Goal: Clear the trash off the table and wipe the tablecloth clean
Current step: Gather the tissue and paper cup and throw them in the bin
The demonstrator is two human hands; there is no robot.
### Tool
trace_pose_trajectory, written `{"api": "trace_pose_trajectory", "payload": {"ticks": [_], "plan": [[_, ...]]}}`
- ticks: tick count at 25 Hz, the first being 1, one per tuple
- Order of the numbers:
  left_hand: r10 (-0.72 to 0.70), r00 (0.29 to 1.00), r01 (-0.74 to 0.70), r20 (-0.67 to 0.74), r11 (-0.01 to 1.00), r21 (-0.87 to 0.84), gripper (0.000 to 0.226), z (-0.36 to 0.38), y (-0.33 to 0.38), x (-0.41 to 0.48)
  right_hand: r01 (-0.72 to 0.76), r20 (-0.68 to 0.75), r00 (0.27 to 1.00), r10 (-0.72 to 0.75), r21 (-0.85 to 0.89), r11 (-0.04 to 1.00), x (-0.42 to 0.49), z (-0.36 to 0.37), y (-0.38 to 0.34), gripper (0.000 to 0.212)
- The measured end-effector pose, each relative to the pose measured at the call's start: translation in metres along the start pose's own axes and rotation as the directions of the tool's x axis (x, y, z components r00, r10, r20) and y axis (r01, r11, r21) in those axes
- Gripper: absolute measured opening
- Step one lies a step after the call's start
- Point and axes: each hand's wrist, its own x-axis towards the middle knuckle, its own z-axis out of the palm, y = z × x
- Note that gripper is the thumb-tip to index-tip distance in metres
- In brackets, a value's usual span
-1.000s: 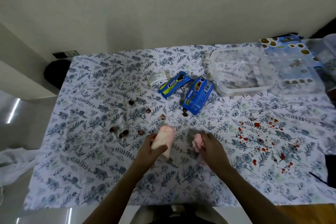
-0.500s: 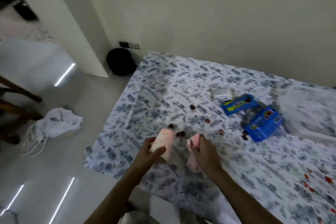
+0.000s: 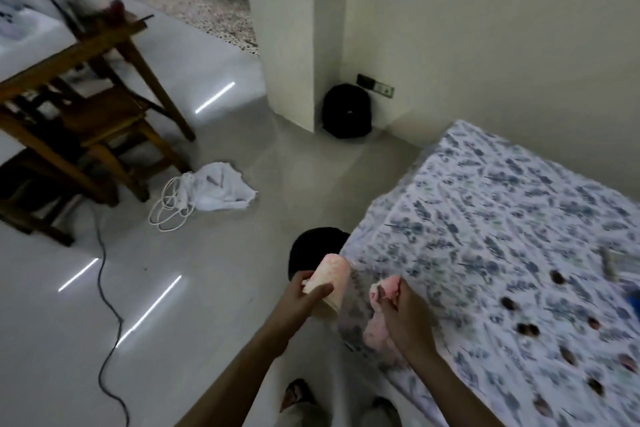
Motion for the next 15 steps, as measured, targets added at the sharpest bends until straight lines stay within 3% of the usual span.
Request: {"api": "trace_pose_trajectory", "payload": {"ticks": [3,6,9,15], "plan": [[-0.060,0.998,0.060,-0.007,0.995,-0.077,0.056,-0.027,0.001,0.019,-0.025,0.042,0.999,0.023,0.046,0.999,0.023,0.027,-0.030,0.033],[-0.115,0.993,0.107,-0.041,0.981,-0.159,0.068,-0.043,-0.002,0.037,-0.085,0.081,0.994,0.076,0.124,0.989,0.052,0.047,-0.052,0.021],[-0.158,0.986,0.150,-0.044,0.977,-0.153,0.077,-0.052,0.000,0.054,-0.152,0.129,0.983,0.132,0.160,0.975,0.084,0.064,-0.063,0.027],[-0.266,0.960,0.251,-0.092,0.957,-0.149,0.057,-0.063,0.000,0.134,-0.309,0.208,0.938,0.277,0.141,0.941,0.155,0.116,-0.055,0.034]]}}
